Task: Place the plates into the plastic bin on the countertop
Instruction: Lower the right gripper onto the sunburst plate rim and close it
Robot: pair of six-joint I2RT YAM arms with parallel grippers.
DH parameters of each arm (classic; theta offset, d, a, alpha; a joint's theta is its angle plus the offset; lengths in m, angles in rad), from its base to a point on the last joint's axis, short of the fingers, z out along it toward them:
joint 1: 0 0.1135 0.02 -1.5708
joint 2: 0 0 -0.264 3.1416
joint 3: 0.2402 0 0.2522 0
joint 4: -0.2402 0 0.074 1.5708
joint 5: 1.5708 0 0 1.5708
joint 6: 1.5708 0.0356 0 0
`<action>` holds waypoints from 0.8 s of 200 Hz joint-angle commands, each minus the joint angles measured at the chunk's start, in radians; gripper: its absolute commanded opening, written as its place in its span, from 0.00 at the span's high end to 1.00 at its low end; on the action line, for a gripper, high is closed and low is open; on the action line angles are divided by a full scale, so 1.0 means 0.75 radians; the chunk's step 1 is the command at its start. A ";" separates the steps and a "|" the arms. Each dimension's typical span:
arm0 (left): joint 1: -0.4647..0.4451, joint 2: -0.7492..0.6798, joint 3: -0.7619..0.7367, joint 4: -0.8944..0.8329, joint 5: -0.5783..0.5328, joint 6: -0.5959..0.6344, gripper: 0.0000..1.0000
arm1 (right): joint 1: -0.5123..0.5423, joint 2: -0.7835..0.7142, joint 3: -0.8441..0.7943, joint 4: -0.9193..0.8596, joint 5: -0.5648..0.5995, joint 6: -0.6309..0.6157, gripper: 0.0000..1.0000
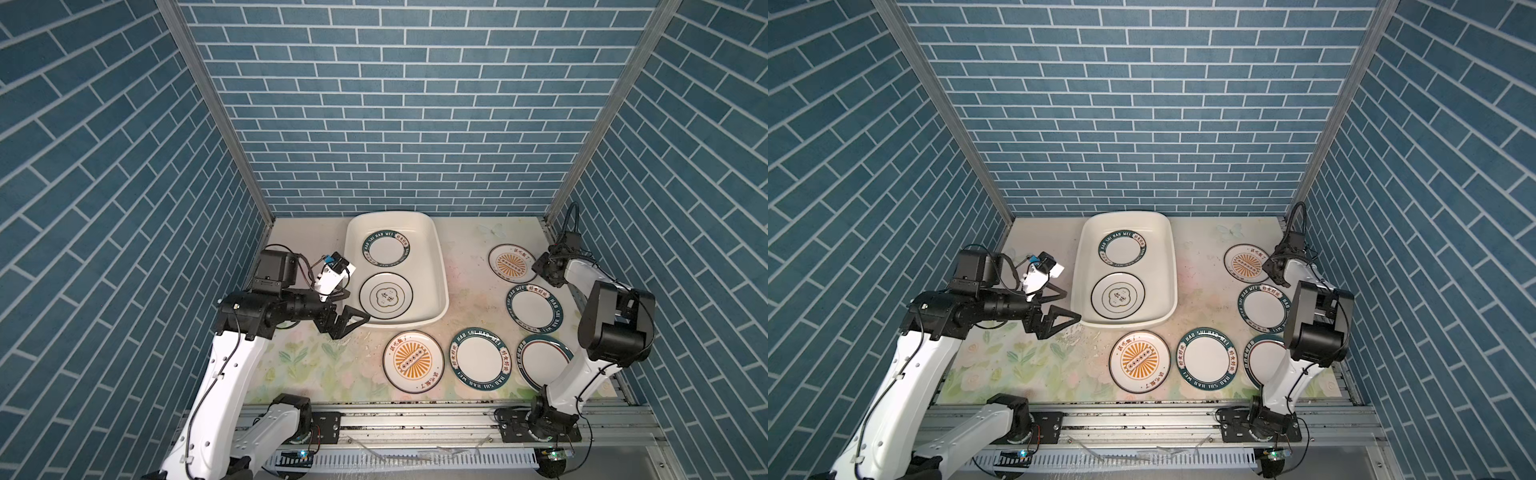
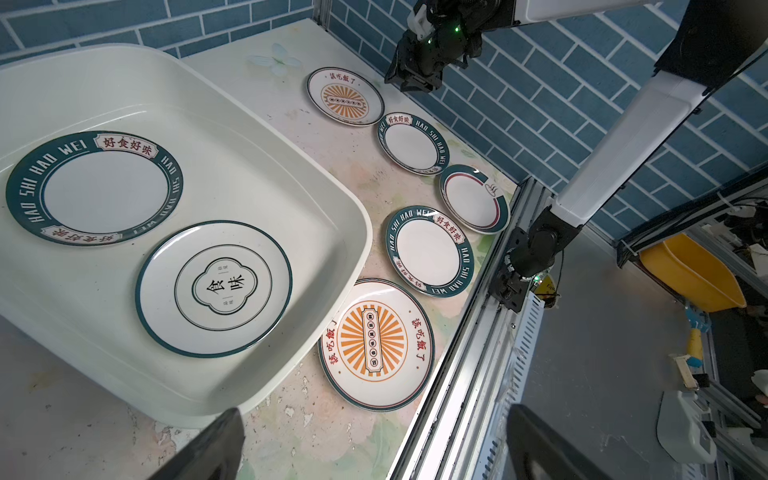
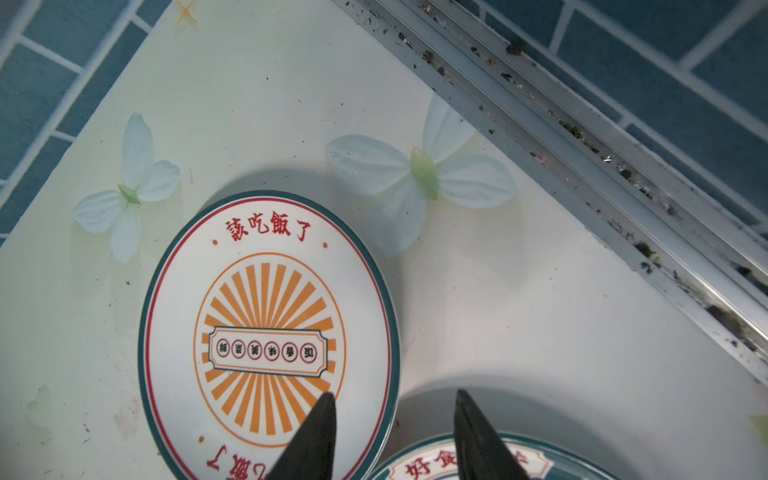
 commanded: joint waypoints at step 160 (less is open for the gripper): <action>-0.007 -0.018 -0.012 0.006 0.000 0.001 0.00 | -0.052 0.264 0.241 -0.113 -0.251 -0.068 0.57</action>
